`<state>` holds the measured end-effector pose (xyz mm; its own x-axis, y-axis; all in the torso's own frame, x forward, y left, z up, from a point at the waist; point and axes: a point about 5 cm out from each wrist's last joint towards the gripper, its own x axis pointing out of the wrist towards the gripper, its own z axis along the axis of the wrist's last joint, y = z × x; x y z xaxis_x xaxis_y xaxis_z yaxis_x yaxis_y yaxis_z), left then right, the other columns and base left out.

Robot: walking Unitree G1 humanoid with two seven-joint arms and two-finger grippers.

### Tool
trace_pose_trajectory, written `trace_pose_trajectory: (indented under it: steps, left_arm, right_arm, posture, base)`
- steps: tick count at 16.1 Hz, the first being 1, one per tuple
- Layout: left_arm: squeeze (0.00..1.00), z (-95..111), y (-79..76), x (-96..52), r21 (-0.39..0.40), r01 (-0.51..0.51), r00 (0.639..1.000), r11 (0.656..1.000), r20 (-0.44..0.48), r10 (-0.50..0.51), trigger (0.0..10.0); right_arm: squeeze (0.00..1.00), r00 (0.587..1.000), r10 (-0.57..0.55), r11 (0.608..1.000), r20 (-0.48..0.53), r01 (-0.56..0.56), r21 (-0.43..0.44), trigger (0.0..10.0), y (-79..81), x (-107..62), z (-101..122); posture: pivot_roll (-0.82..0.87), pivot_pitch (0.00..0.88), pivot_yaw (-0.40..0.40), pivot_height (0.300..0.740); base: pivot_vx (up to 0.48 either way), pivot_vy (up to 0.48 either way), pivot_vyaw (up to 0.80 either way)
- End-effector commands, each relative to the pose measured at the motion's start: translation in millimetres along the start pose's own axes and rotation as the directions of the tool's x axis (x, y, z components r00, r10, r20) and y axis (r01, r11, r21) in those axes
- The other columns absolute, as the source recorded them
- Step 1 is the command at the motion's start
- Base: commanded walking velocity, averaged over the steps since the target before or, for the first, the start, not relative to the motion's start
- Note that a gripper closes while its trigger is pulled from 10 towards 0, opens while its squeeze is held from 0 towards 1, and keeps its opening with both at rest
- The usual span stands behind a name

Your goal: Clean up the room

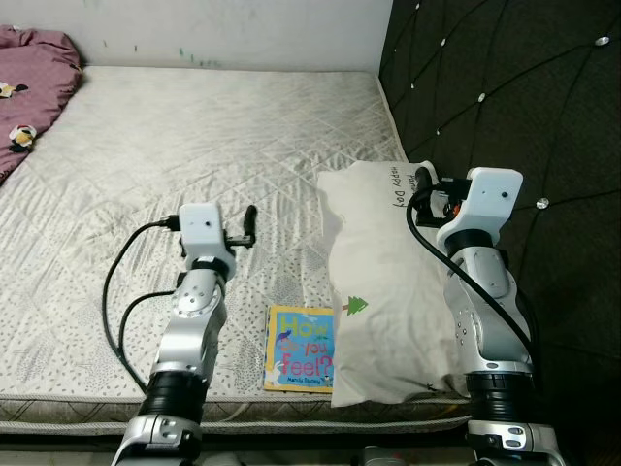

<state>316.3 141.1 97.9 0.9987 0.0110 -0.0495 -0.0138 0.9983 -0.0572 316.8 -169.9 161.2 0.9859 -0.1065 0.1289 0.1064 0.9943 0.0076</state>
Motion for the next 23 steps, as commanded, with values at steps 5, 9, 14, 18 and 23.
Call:
trace_pose_trajectory:
  steps: [5,9,14,18,23]
  left_arm:
    - [0.0,4.1,11.3,-0.5,-0.007,-0.072,0.997,0.997,0.019,0.072,10.0]
    - [0.0,2.6,13.5,-9.7,-0.044,-0.079,0.997,0.996,-0.008,0.078,10.0]
    - [0.0,-6.4,15.8,-34.7,-0.028,-0.041,0.999,0.999,-0.028,0.04,10.0]
    - [0.0,-0.8,22.1,-47.0,0.042,0.013,1.0,0.999,0.017,-0.014,10.0]
    - [0.0,11.5,7.7,-46.6,-0.01,0.097,0.995,0.995,0.027,-0.097,10.0]
  right_arm:
    - [0.0,0.999,0.025,1.0,0.022,-0.024,-0.02,10.0,5.1,13.9,6.4]
    - [0.0,0.999,0.04,0.999,0.014,-0.04,-0.003,10.0,8.7,2.1,-5.2]
    - [0.0,0.996,0.052,0.998,-0.069,-0.053,-0.018,10.0,5.9,-12.0,-29.5]
    - [0.0,0.994,0.066,0.997,-0.091,-0.069,-0.029,10.0,7.1,-22.7,-41.1]
    - [0.0,0.988,0.049,0.997,-0.148,-0.058,-0.059,10.0,-0.9,-35.5,-57.5]
  posture:
    - [-0.09,0.0,-0.054,0.74]
    - [-0.03,0.0,-0.081,0.74]
    - [0.03,0.0,-0.068,0.74]
    - [0.02,0.0,-0.043,0.74]
    - [0.02,0.0,-0.027,0.74]
  base:
    - [0.0,0.0,0.0]
    - [0.0,0.0,0.0]
    - [0.0,0.185,0.0]
    - [0.0,0.48,-0.23]
    - [0.0,0.48,-0.25]
